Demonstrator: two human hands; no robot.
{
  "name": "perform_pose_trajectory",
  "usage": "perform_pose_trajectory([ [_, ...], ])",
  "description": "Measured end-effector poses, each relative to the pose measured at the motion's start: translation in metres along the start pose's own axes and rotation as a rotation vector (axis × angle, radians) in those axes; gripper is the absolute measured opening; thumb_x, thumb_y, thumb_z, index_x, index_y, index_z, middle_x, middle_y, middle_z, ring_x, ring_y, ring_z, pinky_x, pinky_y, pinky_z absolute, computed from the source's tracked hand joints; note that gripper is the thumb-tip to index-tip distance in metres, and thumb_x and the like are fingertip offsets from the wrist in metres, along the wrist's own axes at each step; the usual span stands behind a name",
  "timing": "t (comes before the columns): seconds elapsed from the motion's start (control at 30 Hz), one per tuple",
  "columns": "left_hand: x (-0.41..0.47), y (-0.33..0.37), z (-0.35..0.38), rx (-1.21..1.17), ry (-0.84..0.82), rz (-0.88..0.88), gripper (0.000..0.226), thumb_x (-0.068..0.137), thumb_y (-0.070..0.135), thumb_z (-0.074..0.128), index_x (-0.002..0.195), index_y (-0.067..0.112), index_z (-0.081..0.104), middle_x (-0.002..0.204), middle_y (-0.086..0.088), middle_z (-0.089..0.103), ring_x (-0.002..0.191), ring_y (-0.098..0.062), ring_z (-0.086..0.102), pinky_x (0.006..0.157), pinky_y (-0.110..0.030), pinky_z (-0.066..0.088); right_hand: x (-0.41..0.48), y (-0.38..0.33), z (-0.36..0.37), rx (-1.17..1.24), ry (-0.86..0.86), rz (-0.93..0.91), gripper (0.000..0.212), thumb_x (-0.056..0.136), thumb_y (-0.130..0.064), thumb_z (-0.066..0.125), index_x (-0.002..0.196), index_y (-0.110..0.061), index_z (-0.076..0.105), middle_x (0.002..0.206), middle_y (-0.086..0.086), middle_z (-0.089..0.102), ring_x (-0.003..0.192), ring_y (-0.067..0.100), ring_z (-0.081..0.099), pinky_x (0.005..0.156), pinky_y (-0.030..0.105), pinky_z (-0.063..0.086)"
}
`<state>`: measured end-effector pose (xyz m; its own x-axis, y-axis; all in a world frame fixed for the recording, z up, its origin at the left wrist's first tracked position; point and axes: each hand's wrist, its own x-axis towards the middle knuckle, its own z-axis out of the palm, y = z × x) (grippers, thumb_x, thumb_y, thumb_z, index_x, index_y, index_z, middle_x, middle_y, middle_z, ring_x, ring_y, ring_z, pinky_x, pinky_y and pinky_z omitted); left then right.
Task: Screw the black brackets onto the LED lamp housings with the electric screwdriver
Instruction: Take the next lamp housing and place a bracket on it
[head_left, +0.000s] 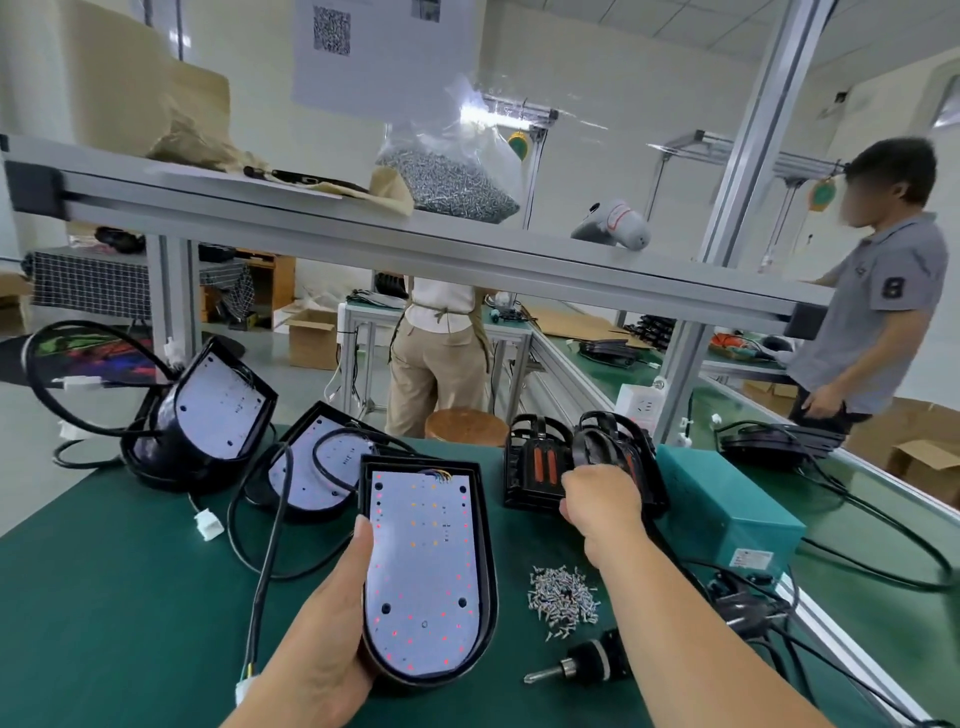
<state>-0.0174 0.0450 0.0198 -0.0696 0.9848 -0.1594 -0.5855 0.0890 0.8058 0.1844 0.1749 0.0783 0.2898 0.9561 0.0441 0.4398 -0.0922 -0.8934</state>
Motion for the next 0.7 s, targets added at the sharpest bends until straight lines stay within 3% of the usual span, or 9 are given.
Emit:
perform_pose_trajectory([
  [0.07, 0.001, 0.000, 0.000, 0.002, -0.009, 0.009, 0.055, 0.073, 0.068, 0.053, 0.105, 0.031, 0.078, 0.119, -0.003, 0.073, 0.106, -0.024, 0.071, 0.092, -0.045, 0.049, -0.005, -0.003, 0.000, 0.136, 0.060, -0.034, 0.040, 0.087, -0.006, 0.053, 0.055, -0.017, 0.031, 0.058, 0.005, 0.034, 0.063, 0.025, 0.033, 0.059, 0.040, 0.027],
  [0.13, 0.002, 0.000, -0.002, -0.002, -0.001, 0.025, 0.054, 0.072, 0.069, 0.052, 0.103, 0.034, 0.079, 0.119, -0.003, 0.073, 0.105, -0.024, 0.071, 0.092, -0.046, 0.049, -0.015, -0.007, 0.001, 0.305, 0.090, -0.032, 0.030, 0.092, -0.027, 0.059, 0.067, -0.016, 0.048, 0.070, 0.003, 0.054, 0.068, 0.029, 0.054, 0.066, 0.043, 0.047],
  [0.2, 0.004, -0.001, -0.004, -0.008, 0.006, 0.035, 0.053, 0.074, 0.069, 0.049, 0.099, 0.033, 0.080, 0.117, -0.003, 0.073, 0.101, -0.025, 0.073, 0.090, -0.046, 0.049, -0.023, -0.011, 0.002, 0.475, 0.120, -0.062, 0.028, 0.095, -0.044, 0.058, 0.081, -0.020, 0.054, 0.079, 0.001, 0.060, 0.073, 0.021, 0.065, 0.074, 0.042, 0.054],
  [0.3, 0.006, -0.002, -0.004, -0.023, 0.009, 0.036, 0.055, 0.075, 0.069, 0.047, 0.093, 0.030, 0.081, 0.113, -0.005, 0.075, 0.095, -0.025, 0.074, 0.085, -0.045, 0.050, -0.037, -0.016, 0.002, 0.609, 0.141, -0.152, 0.032, 0.099, -0.051, 0.049, 0.086, -0.022, 0.053, 0.078, -0.002, 0.057, 0.063, 0.017, 0.062, 0.059, 0.026, 0.051],
  [0.4, 0.007, -0.002, -0.005, -0.024, -0.010, 0.046, 0.055, 0.076, 0.070, 0.045, 0.091, 0.031, 0.082, 0.110, -0.005, 0.076, 0.092, -0.025, 0.075, 0.082, -0.044, 0.051, -0.051, -0.016, 0.006, 0.706, 0.151, -0.233, 0.037, 0.100, -0.047, 0.049, 0.079, -0.017, 0.053, 0.071, -0.001, 0.053, 0.059, 0.017, 0.051, 0.048, 0.014, 0.042],
  [0.53, 0.006, -0.001, -0.006, -0.024, -0.023, 0.050, 0.056, 0.077, 0.072, 0.045, 0.098, 0.033, 0.080, 0.115, -0.003, 0.074, 0.099, -0.024, 0.073, 0.084, -0.044, 0.051, -0.074, -0.009, 0.015, 0.812, -0.045, -0.387, 0.041, 0.095, -0.021, 0.064, 0.059, -0.016, 0.046, 0.054, -0.006, 0.042, 0.052, 0.006, 0.034, 0.049, 0.017, 0.031],
  [0.6, 0.007, -0.001, -0.006, -0.040, -0.023, 0.040, 0.060, 0.078, 0.072, 0.045, 0.106, 0.031, 0.078, 0.120, -0.006, 0.072, 0.106, -0.027, 0.071, 0.089, -0.046, 0.050, -0.084, -0.001, 0.022, 0.733, -0.172, -0.503, 0.041, 0.082, -0.015, 0.071, 0.053, -0.021, 0.043, 0.055, -0.005, 0.038, 0.055, 0.009, 0.031, 0.054, 0.024, 0.027],
  [0.7, 0.011, -0.002, -0.009, -0.062, -0.015, 0.004, 0.069, 0.080, 0.073, 0.046, 0.112, 0.020, 0.076, 0.124, -0.017, 0.069, 0.111, -0.035, 0.068, 0.092, -0.048, 0.050, -0.095, 0.012, 0.033, 0.462, -0.240, -0.774, 0.029, 0.067, -0.010, 0.063, 0.053, -0.025, 0.043, 0.061, -0.003, 0.043, 0.060, 0.011, 0.038, 0.057, 0.027, 0.030],
])
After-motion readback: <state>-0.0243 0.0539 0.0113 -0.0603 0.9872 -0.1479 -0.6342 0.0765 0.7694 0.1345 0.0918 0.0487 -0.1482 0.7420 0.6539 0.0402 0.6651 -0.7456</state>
